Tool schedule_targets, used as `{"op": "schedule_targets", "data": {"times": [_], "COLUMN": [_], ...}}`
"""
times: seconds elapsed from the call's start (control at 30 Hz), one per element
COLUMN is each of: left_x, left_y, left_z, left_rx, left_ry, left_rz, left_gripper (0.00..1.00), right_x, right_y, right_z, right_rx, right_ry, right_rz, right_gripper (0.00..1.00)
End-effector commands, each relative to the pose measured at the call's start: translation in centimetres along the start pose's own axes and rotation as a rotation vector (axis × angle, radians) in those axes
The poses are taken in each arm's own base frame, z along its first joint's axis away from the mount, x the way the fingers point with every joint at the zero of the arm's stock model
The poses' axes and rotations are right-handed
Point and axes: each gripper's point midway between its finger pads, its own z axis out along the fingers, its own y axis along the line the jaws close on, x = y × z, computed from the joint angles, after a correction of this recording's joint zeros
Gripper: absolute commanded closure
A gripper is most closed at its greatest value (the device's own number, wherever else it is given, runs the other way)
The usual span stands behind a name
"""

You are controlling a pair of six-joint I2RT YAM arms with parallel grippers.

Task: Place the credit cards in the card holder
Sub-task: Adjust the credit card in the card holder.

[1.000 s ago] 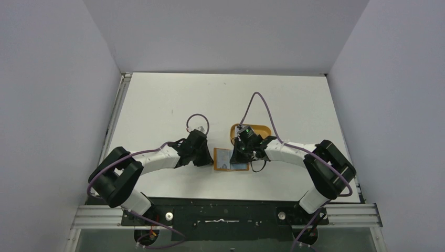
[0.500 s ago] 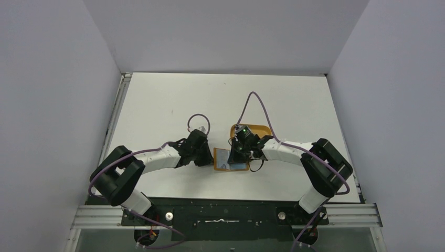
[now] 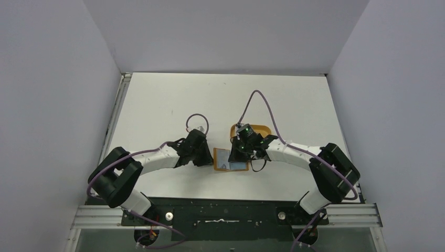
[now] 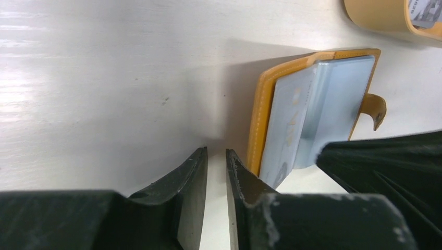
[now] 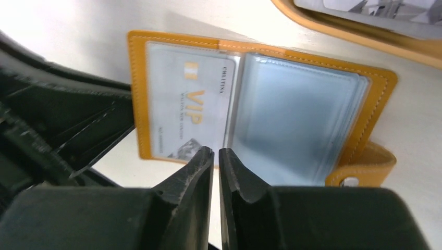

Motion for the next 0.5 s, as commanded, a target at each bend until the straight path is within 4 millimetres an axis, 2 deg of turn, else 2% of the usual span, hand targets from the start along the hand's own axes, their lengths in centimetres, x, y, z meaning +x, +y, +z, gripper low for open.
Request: {"op": "schedule_targets", "data": {"times": [0.0, 0.1, 0.2, 0.33, 0.4, 0.47], "left_x": [-0.6, -1.0, -1.5, -2.5, -3.4, -4.2], "left_y": [1.5, 1.7, 1.8, 2.5, 3.1, 3.6], "left_z": [-1.1, -1.6, -2.6, -5.1, -6.6, -8.1], "left_rx": [-0.056, -0.065, -0.073, -0.118, -0.155, -0.187], "left_ry": [-0.027, -0.046, -0.072, -0.138, -0.193, -0.243], "left_rz": [0.007, 0.010, 0.018, 0.050, 0.069, 0.071], "left_gripper": [0.80, 0.75, 0.67, 0.47, 0.38, 0.27], "right_x": [-2.8, -3.6, -5.4, -8.2, -9.1, -9.6], "right_y": [2.0, 1.7, -0.1, -3.6, -4.7, -5.2], "right_z": [-3.4, -5.0, -7.0, -10.2, -11.4, -11.8], "right_rx": [-0.053, -0.051, -0.004, 0.085, 0.096, 0.077], "right_ry": [-0.108, -0.137, -0.205, -0.347, -0.393, -0.404], "right_rz": [-0.029, -0.028, -0.022, 0.040, 0.068, 0.079], "right_gripper": [0.85, 0.79, 0.74, 0.54, 0.42, 0.38]}}
